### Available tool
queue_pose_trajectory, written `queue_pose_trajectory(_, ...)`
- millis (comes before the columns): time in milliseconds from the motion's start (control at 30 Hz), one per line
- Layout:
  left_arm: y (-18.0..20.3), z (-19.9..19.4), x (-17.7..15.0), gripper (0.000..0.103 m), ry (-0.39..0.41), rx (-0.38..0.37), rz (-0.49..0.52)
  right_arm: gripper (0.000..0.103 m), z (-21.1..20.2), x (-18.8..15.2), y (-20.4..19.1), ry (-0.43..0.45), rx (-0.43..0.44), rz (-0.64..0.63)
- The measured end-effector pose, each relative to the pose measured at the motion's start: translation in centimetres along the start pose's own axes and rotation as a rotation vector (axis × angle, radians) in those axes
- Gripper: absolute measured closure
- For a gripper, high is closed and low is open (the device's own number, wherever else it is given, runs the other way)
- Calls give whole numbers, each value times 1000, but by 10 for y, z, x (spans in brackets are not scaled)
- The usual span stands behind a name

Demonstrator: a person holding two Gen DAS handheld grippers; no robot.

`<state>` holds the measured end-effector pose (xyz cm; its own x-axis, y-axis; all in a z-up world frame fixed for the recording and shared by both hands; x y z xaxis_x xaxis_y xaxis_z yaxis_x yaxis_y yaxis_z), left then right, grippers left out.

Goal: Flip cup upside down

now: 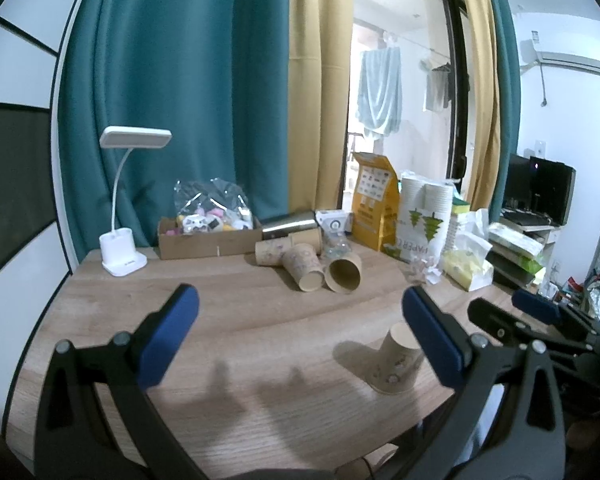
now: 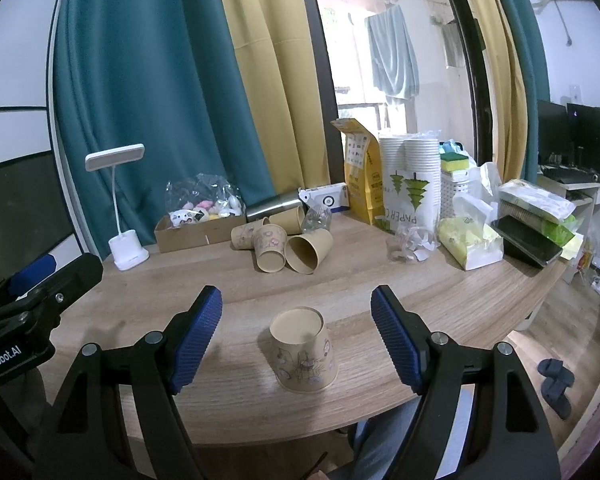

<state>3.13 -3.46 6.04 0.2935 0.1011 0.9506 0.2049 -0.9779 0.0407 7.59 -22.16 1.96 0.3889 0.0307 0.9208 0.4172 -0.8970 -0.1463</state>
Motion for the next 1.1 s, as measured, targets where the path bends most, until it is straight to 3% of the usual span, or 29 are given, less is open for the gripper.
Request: queue_pose_trajectory(1100, 2, 1, -5, 0, -9, -2, -4, 23, 0, -2, -1, -4, -2, 2)
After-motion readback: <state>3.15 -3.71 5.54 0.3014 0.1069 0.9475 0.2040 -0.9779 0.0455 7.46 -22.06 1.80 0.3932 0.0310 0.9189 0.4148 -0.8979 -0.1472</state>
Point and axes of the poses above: each gripper's, at about its wrist camera, not at the fingertips, and z roughly the way its jaws point, y to its right, x to its top, the point moved 10 cm from there along z, roughly the way its jaws point, and after that the axes turned 5 degrees about x, right-handed, at the moved point
